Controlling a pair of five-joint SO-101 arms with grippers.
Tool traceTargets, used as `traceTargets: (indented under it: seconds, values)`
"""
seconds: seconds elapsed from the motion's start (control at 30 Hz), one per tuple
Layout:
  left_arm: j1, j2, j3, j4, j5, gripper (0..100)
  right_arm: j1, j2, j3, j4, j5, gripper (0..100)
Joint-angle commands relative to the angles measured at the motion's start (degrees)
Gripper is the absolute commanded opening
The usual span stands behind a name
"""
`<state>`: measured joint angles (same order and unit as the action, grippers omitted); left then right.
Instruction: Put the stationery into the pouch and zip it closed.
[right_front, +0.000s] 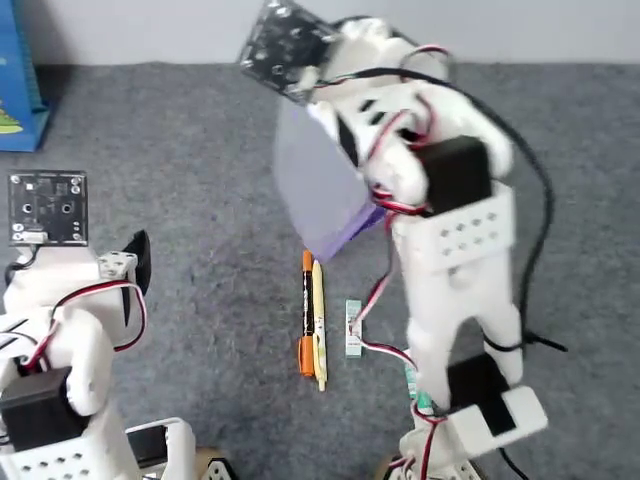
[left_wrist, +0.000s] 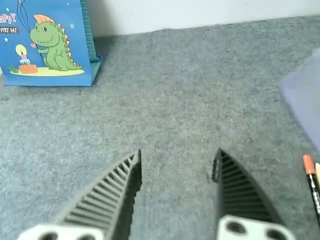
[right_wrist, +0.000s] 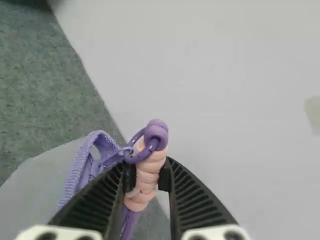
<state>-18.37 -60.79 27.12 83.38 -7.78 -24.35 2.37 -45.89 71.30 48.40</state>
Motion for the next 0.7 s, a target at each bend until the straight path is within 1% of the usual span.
traceTargets:
  seconds: [0.0, 0.17, 0.2, 0.3, 0.37, 0.5, 0.57, 0.67]
  values:
    - [-0.44, -0.09, -3.30, 1.49, 0.44, 23, -4.09, 0.57, -0.26, 1.98, -0.53, 0.8]
    - [-0.44, -0.18, -3.30, 4.22, 0.18, 23, -9.89, 0.48, -0.35, 15.08, -0.09, 0.8]
    - [-0.44, -0.18, -3.30, 4.66, -0.79, 23, -10.59, 0.40, -0.53, 18.33, -0.09, 0.8]
    - [-0.44, -0.44, -3.47, 6.33, -3.34, 23, -11.30, -1.01, -0.44, 26.51, -0.09, 0.8]
    - [-0.09, -1.76, -4.35, 7.82, -4.31, 23, -11.38, -1.89, -0.35, 30.20, -0.18, 0.8]
    - [0.00, -6.68, -8.13, 10.64, -5.19, 23, -11.03, -3.12, -0.18, 31.43, -0.53, 0.8]
    - [0.26, -8.26, -9.63, 12.31, -5.19, 26, -11.12, -3.47, -0.18, 31.43, -0.53, 0.8]
    - [4.48, -8.00, -10.07, 14.07, -5.19, 30, -11.38, -4.18, -0.18, 31.43, -0.53, 0.8]
